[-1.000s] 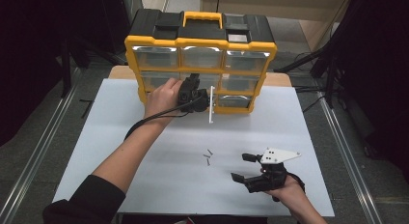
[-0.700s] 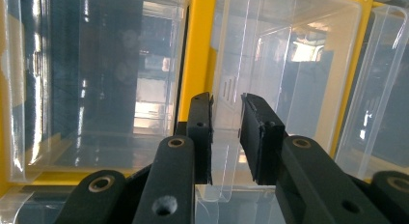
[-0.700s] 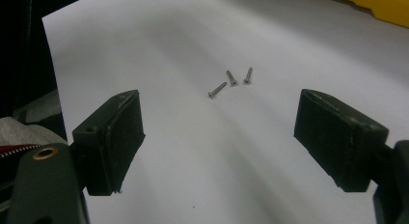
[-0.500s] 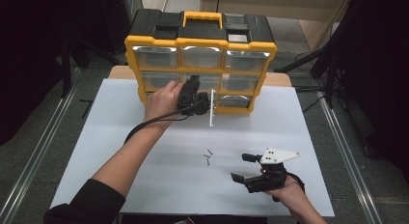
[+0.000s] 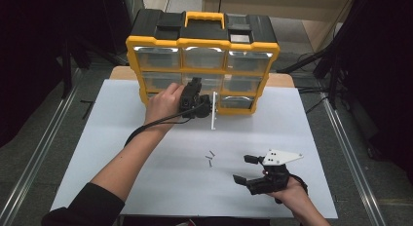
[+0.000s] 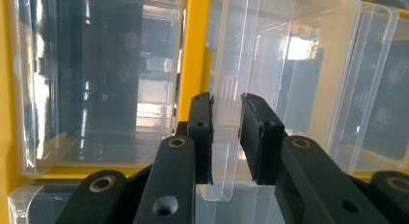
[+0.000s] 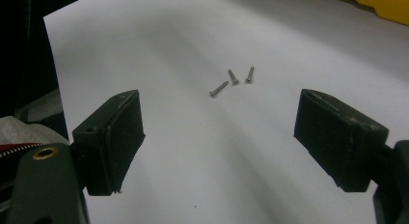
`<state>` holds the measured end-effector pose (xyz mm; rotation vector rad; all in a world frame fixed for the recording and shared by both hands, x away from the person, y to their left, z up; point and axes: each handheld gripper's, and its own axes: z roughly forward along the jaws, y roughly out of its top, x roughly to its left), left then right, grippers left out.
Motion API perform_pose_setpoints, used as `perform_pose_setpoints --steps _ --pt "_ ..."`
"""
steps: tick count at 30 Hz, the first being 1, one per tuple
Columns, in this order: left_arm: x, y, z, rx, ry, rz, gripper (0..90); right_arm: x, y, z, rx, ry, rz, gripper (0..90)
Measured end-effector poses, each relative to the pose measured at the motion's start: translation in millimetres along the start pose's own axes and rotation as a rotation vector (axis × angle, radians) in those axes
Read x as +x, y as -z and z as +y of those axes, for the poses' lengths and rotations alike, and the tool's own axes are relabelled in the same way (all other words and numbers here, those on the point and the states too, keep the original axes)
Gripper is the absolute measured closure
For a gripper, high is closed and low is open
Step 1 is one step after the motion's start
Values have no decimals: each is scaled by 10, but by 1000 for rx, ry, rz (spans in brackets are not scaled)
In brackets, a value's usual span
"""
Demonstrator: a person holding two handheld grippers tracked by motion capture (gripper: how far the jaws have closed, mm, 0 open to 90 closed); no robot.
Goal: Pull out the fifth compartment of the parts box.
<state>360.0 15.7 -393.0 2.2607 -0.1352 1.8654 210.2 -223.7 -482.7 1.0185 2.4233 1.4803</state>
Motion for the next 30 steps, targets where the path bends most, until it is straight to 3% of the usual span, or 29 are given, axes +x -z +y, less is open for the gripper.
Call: perform_pose_setpoints --steps 30 --pt "-13 105 -1 0 -8 -5 753 5 -1 -3 3 -6 2 188"
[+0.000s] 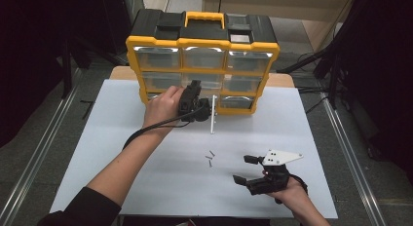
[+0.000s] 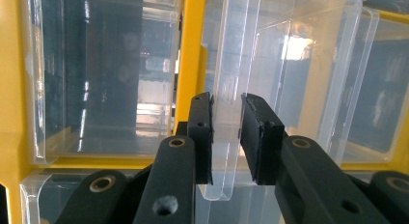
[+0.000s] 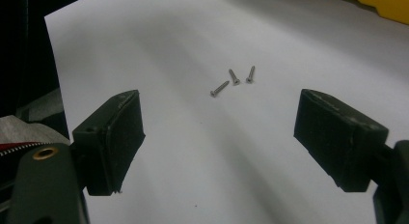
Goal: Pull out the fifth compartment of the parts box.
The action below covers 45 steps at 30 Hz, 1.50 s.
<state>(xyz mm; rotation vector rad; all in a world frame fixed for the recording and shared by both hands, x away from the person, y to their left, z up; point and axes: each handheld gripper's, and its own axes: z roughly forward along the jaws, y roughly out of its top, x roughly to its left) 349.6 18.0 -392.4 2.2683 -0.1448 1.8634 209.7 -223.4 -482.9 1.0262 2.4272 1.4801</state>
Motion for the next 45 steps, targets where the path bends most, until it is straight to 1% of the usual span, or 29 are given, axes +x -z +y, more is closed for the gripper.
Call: perform_pose_setpoints --steps 5,14,17,30,34,39,43,45 --pt "-4 7 -2 -4 3 -1 753 1 -3 0 0 -1 0 188" --pt "-9 56 -11 -8 -3 -4 753 1 -1 0 -1 0 1 189" --pt "-14 61 -15 -12 3 -2 753 0 -3 0 0 -1 0 189" --pt "-25 117 3 -9 -16 -4 755 -1 -2 -1 1 1 0 189" --pt "-34 130 -11 -12 -11 1 755 -4 -2 -2 -2 1 1 189" --pt "-34 156 2 -8 -18 -4 755 -2 1 0 -5 0 2 191" --pt "-45 180 9 0 -29 3 755 -3 -3 -2 -2 1 3 191" --pt "-58 185 10 0 -23 9 755 -3 -2 -1 -3 1 3 191"
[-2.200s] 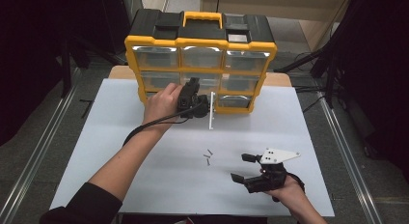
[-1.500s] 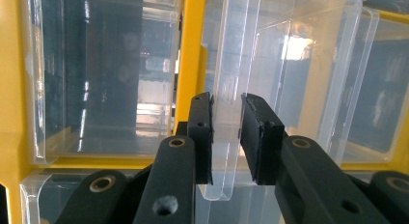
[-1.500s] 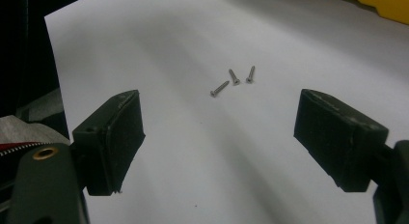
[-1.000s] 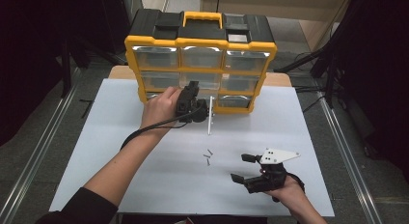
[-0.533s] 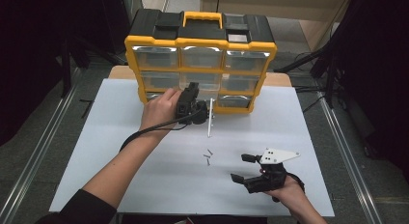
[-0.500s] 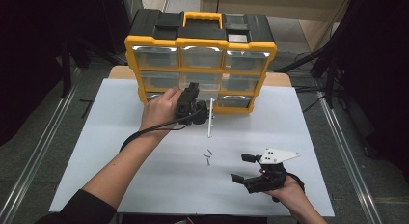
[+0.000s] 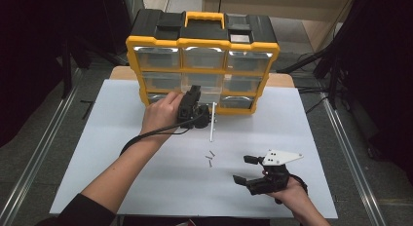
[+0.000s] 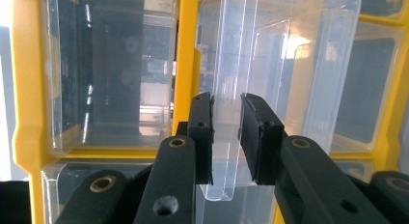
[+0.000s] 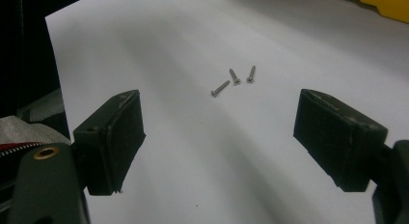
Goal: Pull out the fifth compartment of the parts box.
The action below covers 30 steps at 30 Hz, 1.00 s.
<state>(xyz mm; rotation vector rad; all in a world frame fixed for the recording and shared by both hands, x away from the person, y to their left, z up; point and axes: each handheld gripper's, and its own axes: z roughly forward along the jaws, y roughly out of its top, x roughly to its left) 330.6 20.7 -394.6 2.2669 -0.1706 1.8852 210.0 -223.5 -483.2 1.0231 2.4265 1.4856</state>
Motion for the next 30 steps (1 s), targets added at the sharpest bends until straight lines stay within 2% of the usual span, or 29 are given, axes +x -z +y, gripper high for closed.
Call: perform_pose_setpoints --steps 12,30 --pt "-25 41 16 7 -2 10 755 6 2 2 -5 -3 3 191" --pt "-36 133 51 21 -3 4 755 5 11 6 -14 2 1 191"
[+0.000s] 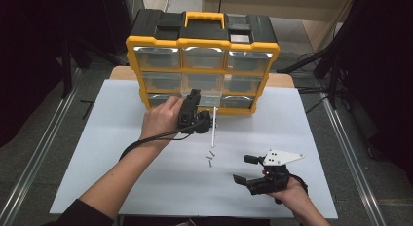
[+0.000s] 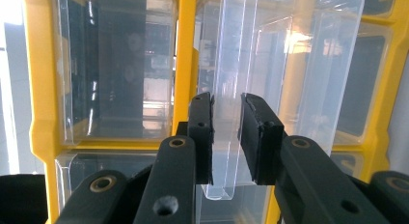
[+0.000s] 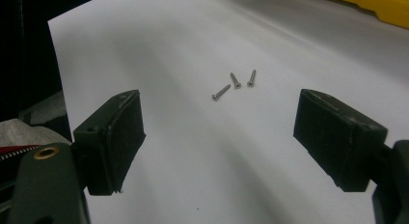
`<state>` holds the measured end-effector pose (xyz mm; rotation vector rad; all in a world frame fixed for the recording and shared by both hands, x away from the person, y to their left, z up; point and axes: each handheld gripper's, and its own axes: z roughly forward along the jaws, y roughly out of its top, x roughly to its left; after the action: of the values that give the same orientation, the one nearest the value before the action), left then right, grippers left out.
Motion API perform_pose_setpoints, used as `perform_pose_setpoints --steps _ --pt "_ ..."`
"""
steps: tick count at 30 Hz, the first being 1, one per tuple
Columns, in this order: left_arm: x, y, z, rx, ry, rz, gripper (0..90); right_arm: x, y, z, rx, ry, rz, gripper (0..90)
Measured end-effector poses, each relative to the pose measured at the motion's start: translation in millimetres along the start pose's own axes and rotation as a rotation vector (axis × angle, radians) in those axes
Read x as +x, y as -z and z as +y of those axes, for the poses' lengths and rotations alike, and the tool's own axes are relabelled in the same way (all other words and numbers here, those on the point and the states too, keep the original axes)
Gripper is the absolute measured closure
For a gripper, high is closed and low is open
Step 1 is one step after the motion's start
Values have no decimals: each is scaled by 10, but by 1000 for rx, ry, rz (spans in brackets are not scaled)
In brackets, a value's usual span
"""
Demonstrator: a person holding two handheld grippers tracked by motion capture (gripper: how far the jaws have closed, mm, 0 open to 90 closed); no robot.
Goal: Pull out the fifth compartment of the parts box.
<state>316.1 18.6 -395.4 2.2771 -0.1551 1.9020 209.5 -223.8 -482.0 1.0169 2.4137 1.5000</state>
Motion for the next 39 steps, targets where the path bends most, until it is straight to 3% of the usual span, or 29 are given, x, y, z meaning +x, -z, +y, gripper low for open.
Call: perform_pose_setpoints --steps 18,30,31,35,39 --pt "-22 95 26 10 -3 -1 755 1 1 -1 1 -3 -3 191" --pt "-21 104 38 6 21 -6 749 3 3 2 0 -2 -5 192" --pt "-18 107 37 11 27 -8 736 2 3 1 -1 -2 -5 192" --pt "-20 97 16 9 41 11 493 1 3 0 -1 -1 -5 192" --pt "-38 100 3 -2 43 39 350 2 3 1 0 -1 -4 192"
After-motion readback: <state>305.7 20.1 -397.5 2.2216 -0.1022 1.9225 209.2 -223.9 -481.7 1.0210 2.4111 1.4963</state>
